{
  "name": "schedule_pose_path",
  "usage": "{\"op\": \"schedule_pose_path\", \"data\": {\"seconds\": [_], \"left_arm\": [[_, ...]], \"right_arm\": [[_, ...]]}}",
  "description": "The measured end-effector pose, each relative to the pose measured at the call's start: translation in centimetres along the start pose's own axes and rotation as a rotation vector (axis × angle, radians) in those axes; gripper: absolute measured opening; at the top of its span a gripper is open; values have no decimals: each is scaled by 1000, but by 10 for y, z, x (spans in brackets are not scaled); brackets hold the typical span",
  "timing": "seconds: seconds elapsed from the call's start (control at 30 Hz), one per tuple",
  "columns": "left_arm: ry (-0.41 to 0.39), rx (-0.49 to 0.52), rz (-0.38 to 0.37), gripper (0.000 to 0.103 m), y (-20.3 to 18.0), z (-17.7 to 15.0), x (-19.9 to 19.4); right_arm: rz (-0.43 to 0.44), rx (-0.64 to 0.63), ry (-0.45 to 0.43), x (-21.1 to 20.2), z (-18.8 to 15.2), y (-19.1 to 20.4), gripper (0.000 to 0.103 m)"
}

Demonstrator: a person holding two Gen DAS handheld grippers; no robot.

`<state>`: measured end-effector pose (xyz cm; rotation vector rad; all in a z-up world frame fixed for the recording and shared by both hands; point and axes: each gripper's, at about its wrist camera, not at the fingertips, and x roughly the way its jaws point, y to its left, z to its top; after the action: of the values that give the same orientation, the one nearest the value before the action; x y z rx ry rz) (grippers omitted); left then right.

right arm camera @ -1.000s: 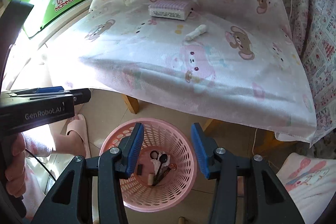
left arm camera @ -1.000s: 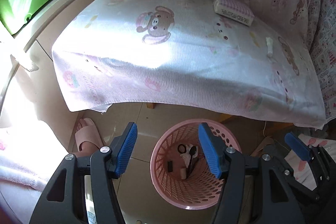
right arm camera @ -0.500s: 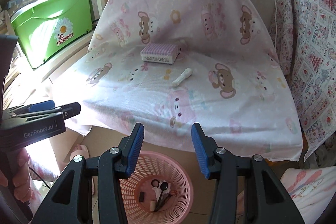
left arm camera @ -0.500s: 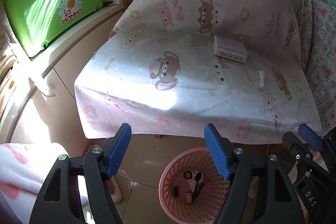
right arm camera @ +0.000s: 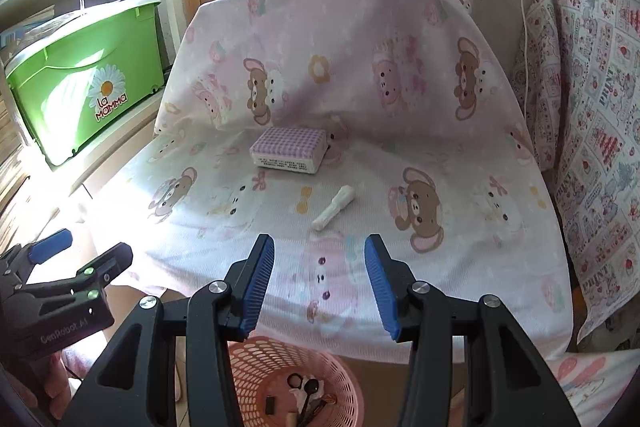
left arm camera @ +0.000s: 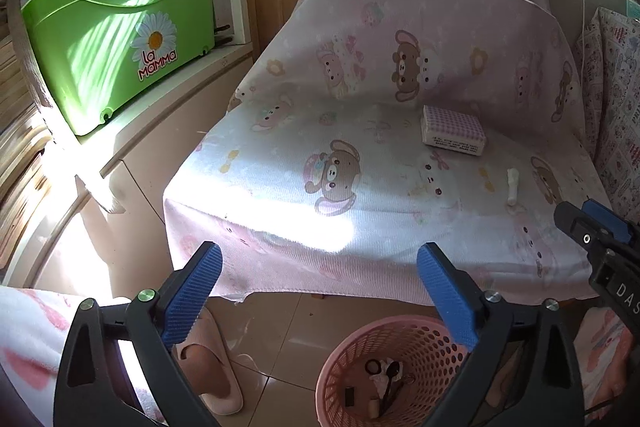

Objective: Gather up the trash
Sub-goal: 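Close the right gripper on the white plastic stick and lift it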

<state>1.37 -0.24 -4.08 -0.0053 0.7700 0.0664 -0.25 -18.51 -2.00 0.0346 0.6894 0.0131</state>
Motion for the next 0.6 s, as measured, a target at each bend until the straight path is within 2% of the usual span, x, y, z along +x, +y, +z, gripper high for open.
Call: {"op": "schedule_pose_path", "data": {"seconds": [0.2, 0.53, 0.6], "left_arm": [[7, -14, -1, 98, 3, 1, 6], [24, -7, 0, 98, -1, 2, 19], [25, -2, -8, 98, -2, 2, 18]], "right_arm": [[-12, 47, 14, 37, 14, -1, 50], [-68, -7, 27, 71, 3, 7, 49], [-72, -8, 36, 75, 3, 7, 45]]}}
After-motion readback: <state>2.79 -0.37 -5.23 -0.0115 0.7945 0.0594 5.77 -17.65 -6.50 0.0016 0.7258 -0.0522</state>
